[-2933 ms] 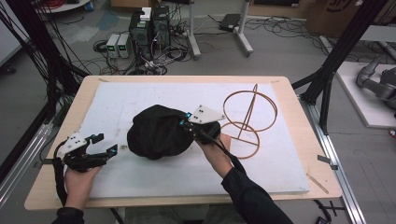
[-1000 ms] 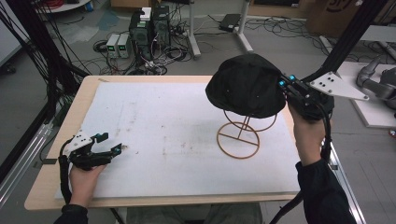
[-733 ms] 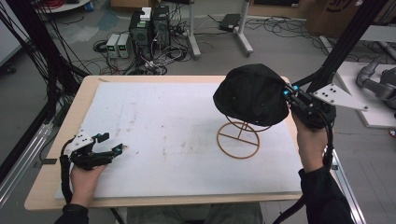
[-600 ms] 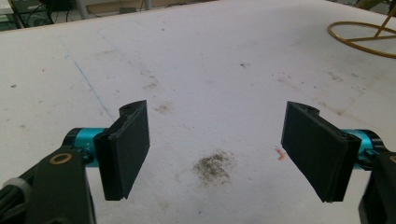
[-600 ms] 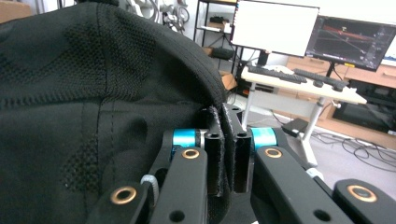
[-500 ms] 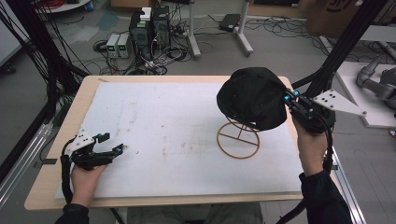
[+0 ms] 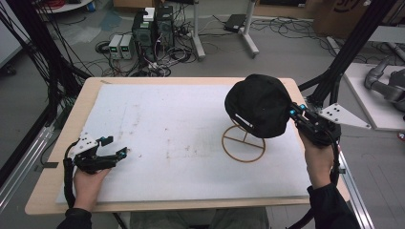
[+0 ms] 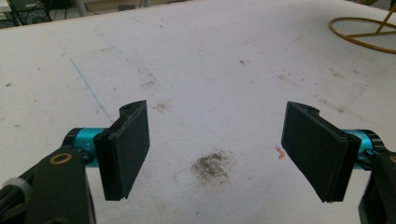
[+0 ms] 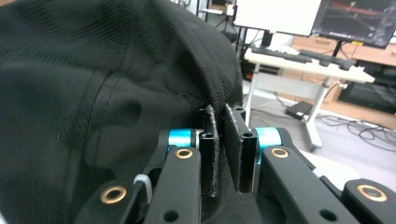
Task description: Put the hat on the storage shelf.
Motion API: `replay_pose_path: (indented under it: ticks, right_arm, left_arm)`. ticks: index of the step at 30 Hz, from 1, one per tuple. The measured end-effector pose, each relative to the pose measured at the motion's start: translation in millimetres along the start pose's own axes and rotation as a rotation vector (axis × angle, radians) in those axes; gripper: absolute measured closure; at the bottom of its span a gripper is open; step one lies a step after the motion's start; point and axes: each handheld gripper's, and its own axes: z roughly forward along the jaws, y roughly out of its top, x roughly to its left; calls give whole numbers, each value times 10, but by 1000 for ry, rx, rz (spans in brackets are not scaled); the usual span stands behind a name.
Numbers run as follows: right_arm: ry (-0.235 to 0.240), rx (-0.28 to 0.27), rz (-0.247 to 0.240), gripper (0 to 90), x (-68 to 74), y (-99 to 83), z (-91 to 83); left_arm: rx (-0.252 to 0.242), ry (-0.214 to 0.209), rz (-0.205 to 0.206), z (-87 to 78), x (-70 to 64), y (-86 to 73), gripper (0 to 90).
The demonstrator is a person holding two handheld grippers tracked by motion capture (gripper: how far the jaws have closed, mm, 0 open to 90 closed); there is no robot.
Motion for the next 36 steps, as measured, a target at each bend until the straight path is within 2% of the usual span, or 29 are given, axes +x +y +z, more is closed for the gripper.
replay_pose_path:
  ticks: [2,3,4,7,8,11,12,13,14,15,17,18,21,22,27,28,33,36]
  right_arm:
    - [2,-3,1,804,-3,-40,-10]
    - [20,-3,7,750,-6,-64,-22]
    - [20,-3,7,750,-6,-64,-22]
    - [16,-16,11,644,-2,-100,-46]
    - [16,-16,11,644,-2,-100,-46]
    - [-5,-27,27,545,-19,-149,-67]
    - [-33,-33,51,494,-45,-205,-87]
    - [-33,-33,51,494,-45,-205,-87]
    - [-46,-42,83,458,-96,-280,-106]
    - [-46,-42,83,458,-96,-280,-106]
    - [-69,-19,118,430,-174,-421,-118]
    - [-69,-19,118,430,-174,-421,-118]
    - [-102,18,164,396,-254,-636,-119]
    - [-110,31,164,388,-276,-691,-118]
    - [-118,74,199,357,-341,-882,-131]
    - [-126,89,222,329,-368,-978,-145]
    - [-140,116,249,297,-379,-1106,-148]
    - [-144,133,256,276,-375,-1175,-143]
  left_arm:
    - [-1,1,0,1,-1,0,236]
    - [0,1,-1,3,-1,0,236]
    - [0,2,-1,4,-3,0,236]
    - [0,2,-1,6,-3,1,236]
    - [-1,2,-1,7,-4,1,236]
    - [-4,0,0,4,-5,2,236]
    - [-6,-3,2,5,-8,6,236]
    - [-6,-3,2,5,-8,6,236]
    - [-9,-3,3,4,-11,9,236]
    - [-11,-3,7,5,-14,14,236]
    - [-11,-3,15,7,-23,28,233]
    - [-8,-4,22,10,-27,37,233]
    - [-13,-7,31,25,-42,56,221]
    - [-17,-9,32,43,-53,70,219]
    - [-17,-3,52,89,-90,127,197]
    - [-17,-6,55,102,-101,143,189]
    - [-17,-9,68,165,-144,180,174]
    - [-13,-23,57,191,-160,191,169]
